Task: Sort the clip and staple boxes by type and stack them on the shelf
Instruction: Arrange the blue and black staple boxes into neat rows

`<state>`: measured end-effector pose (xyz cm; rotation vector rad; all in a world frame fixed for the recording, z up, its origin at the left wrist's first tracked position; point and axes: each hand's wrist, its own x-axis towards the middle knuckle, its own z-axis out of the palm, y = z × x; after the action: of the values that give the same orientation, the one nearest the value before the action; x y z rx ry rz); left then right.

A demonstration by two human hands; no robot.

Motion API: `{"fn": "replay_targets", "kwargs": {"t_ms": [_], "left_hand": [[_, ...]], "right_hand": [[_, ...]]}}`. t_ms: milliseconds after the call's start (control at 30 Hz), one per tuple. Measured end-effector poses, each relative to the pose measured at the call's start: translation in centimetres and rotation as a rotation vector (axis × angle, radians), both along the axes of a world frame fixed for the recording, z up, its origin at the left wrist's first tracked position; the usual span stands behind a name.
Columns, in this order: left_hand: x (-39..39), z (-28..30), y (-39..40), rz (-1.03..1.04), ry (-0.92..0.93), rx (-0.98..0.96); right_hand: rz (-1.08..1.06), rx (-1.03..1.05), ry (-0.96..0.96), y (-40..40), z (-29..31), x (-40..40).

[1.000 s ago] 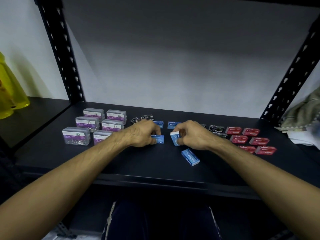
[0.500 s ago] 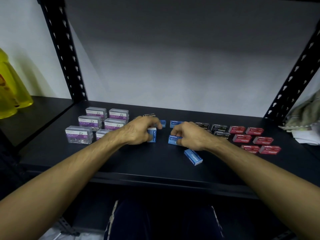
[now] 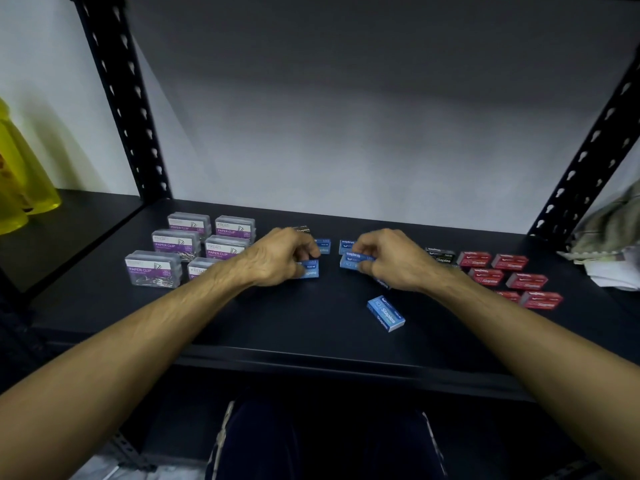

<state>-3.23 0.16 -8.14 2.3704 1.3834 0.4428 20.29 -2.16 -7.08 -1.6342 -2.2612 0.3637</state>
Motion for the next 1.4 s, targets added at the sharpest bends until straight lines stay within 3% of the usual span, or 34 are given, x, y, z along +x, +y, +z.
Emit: {"fn": "replay_targets", "kwargs": {"t_ms": [533,1400], "left_hand": [[3.2,0.5,2.4,-0.011,0.135,0.1],[1.3,2.0,2.6,-0.024,0.098,0.144]], "right_hand": [[-0.015,0.021,-0.176,2.6,-1.6,-0.9],[-0.003,0.012,-0.044,2.6,-0.3,-0.1]]}}
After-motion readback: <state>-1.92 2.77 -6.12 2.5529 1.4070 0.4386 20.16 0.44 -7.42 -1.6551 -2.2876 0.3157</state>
